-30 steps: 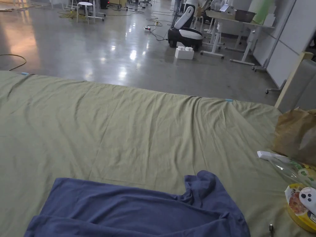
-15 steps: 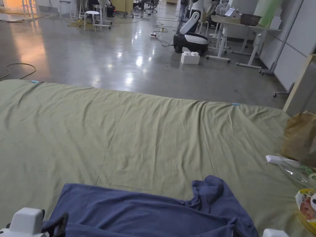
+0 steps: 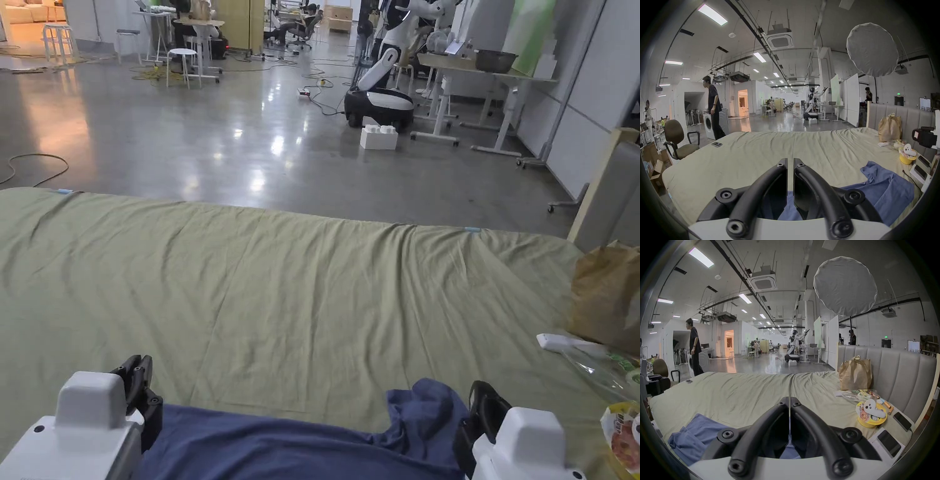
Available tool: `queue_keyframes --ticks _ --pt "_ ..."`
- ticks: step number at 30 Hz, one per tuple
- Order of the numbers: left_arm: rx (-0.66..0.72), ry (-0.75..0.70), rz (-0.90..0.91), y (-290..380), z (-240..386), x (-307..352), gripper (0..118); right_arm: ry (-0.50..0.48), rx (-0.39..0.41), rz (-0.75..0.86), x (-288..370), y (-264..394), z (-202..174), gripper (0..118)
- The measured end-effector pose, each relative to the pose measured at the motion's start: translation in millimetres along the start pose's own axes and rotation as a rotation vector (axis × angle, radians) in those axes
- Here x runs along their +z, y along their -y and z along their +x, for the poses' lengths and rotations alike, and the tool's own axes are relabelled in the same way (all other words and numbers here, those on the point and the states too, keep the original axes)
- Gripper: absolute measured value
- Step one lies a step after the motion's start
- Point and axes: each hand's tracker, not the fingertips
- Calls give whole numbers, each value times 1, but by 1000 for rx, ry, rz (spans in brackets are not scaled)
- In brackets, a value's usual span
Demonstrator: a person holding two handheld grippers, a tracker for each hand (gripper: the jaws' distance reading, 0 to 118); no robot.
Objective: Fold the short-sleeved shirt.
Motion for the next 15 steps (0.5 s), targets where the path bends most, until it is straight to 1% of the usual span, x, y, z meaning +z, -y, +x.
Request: queue_keyframes --ticks 2,3,10,13,15 --pt "8 9 -7 0 -2 -1 4 -2 35 27 1 -2 -3 2" --pt "12 6 -5 1 -3 -1 4 -4 14 16 0 0 -3 2" --pt "32 -9 -27 7 -13 -7 3 -2 17 5 -6 2 -4 1" --pt "50 1 -76 12 -22 -16 3 -4 21 -5 -10 5 -4 1" --pt "69 23 -152 16 -30 -27 3 -4 20 -21 -13 7 -4 1"
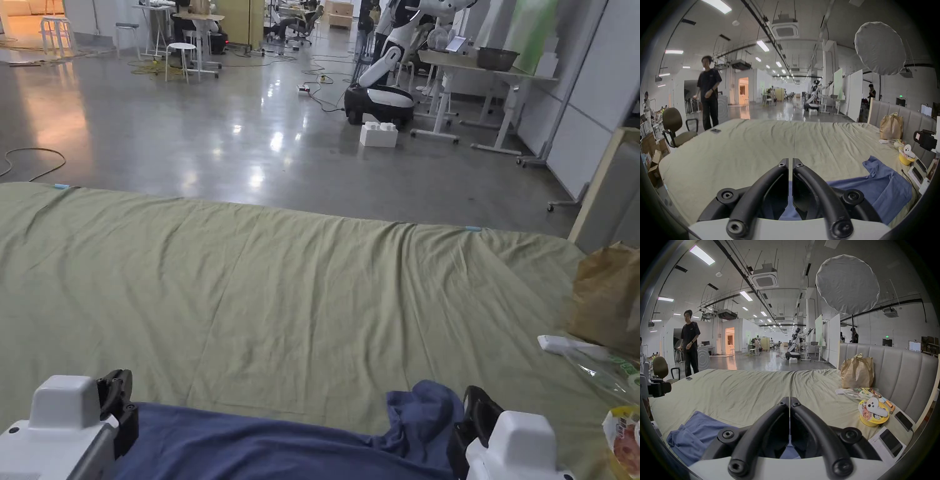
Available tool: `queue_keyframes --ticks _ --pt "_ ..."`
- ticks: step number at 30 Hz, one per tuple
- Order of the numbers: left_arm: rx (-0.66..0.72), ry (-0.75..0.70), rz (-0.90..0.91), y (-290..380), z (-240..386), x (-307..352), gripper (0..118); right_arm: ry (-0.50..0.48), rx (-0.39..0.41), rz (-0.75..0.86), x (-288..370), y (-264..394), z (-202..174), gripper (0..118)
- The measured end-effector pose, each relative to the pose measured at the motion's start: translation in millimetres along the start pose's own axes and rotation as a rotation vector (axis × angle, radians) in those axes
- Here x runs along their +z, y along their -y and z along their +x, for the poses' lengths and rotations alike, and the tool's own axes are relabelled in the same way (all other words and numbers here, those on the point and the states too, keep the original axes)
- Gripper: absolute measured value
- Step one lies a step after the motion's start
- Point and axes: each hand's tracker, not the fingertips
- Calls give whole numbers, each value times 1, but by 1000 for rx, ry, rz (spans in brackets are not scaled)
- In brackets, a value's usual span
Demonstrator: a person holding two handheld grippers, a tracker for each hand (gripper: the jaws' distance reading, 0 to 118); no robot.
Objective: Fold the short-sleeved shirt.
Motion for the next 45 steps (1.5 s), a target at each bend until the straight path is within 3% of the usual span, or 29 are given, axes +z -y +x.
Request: queue_keyframes --ticks 8,10,14,16,26,29,31,34,35,36,37,38,39,41,45 --pt "1 3 -245 12 -31 -64 4 -3 -8 -72 -15 12 0 2" --pt "-5 6 -305 16 -38 -84 16 -5 -3 -84 -19 15 1 2" --pt "31 18 -436 27 -52 -124 53 -6 -4 -120 -28 22 1 2" --pt "36 1 -499 33 -55 -143 61 -4 4 -131 -34 25 2 2" --pt "61 -34 -596 54 -58 -213 64 14 10 -207 -57 44 10 2" --pt "-52 -42 -620 63 -52 -227 62 26 3 -240 -61 51 17 1" --pt "-96 -36 -624 60 -46 -224 46 37 -3 -255 -63 55 22 2" --pt "-105 -3 -611 60 -40 -219 37 48 -21 -293 -69 60 31 2" --pt "-125 13 -602 60 -41 -220 16 56 -26 -317 -73 61 34 2" --pt "-135 40 -607 61 -39 -220 7 67 -36 -344 -79 62 39 2" --pt "-139 33 -613 62 -38 -219 6 73 -38 -361 -85 62 45 3" --pt "-137 37 -612 61 -40 -218 5 81 -41 -398 -92 63 52 10" --pt "-127 42 -611 59 -42 -217 5 90 -32 -436 -102 63 58 25" --pt "-79 55 -598 55 -46 -211 5 85 -37 -501 -123 65 72 67" --pt "-58 67 -540 36 -42 -177 5 34 -28 -634 -179 74 100 71"
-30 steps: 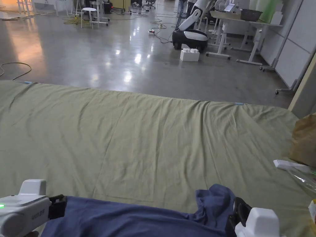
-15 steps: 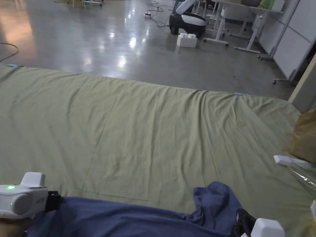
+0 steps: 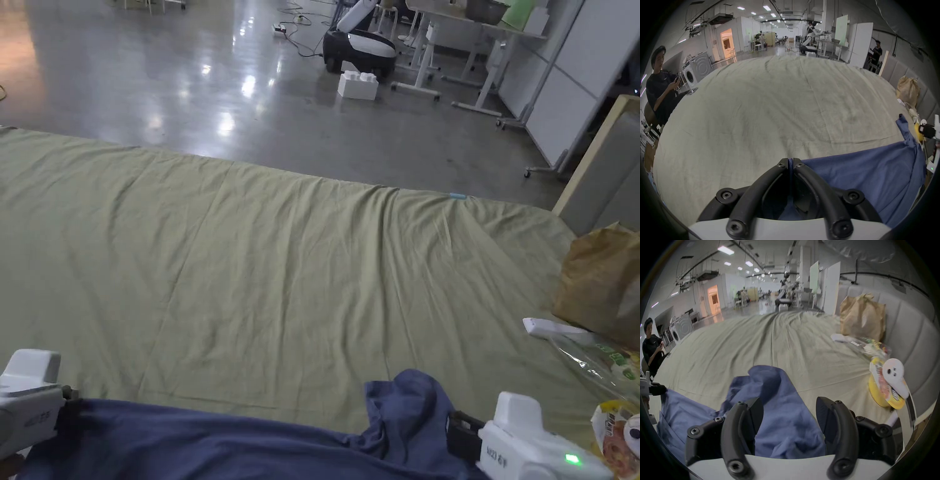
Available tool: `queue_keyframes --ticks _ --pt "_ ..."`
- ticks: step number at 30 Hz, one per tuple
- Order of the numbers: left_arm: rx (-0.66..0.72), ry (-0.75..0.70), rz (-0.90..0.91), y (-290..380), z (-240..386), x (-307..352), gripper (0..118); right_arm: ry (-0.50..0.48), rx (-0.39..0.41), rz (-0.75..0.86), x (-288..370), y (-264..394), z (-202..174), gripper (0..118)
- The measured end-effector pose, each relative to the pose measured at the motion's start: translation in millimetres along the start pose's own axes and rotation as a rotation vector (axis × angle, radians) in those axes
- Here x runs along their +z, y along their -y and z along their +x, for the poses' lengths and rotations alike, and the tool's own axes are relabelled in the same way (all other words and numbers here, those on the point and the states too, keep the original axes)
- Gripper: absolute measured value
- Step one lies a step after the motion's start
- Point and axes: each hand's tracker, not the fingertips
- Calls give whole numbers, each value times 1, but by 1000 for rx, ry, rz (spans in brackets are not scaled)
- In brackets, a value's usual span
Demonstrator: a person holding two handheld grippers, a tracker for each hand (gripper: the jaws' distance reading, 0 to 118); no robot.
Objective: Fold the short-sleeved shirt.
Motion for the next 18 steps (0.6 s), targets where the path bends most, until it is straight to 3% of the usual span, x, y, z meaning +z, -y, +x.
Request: queue_keyframes --ticks 4,6,8,9,11,13,18 --pt "5 9 43 4 3 24 5 -51 36 -185 -51 -15 9 74" --pt "2 9 56 6 4 30 5 -76 54 -232 -67 -15 8 68" --pt "3 7 60 8 4 35 5 -116 78 -266 -77 -13 5 42" --pt "9 6 62 10 5 37 5 -103 77 -257 -79 -12 3 37" --pt "15 3 61 11 3 37 5 -94 81 -240 -78 -15 2 1" --pt "16 1 64 13 5 40 5 -133 66 -232 -75 -18 1 1" --pt "22 11 100 13 2 52 5 -94 77 -144 -41 -16 3 1"
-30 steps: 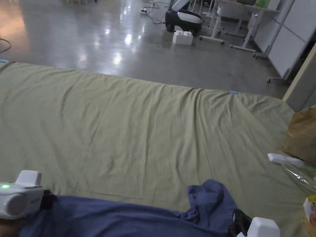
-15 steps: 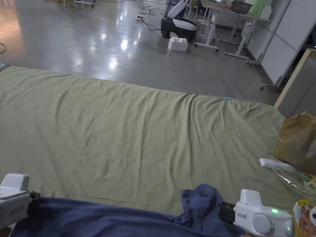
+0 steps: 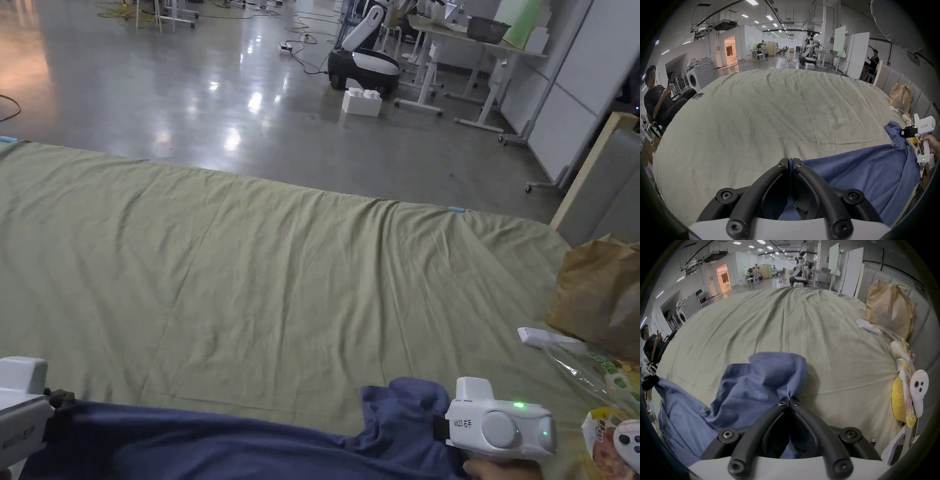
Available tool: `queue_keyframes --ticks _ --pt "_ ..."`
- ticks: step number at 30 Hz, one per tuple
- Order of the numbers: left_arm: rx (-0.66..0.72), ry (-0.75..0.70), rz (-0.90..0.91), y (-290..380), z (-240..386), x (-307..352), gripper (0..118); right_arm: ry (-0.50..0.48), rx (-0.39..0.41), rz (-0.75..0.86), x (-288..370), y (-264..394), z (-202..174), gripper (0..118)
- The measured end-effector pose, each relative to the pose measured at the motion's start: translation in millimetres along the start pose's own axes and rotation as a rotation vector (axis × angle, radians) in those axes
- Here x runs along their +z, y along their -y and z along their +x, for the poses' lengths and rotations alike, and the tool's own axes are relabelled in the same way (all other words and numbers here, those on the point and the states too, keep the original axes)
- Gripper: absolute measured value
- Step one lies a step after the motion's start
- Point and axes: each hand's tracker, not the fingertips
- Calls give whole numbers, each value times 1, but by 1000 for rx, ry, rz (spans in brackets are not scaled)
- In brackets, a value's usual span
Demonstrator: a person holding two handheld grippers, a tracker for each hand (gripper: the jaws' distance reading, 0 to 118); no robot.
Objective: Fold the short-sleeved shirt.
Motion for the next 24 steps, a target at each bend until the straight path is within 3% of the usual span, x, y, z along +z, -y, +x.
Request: queue_keyframes --ticks 3,12,24 --pt "-10 4 33 -2 -2 15 5 -13 -32 56 32 6 4 1" --pt "-11 50 133 8 -21 72 5 -31 -31 167 134 44 7 1" --pt "-19 96 159 70 -41 131 5 7 54 152 207 122 -11 1"
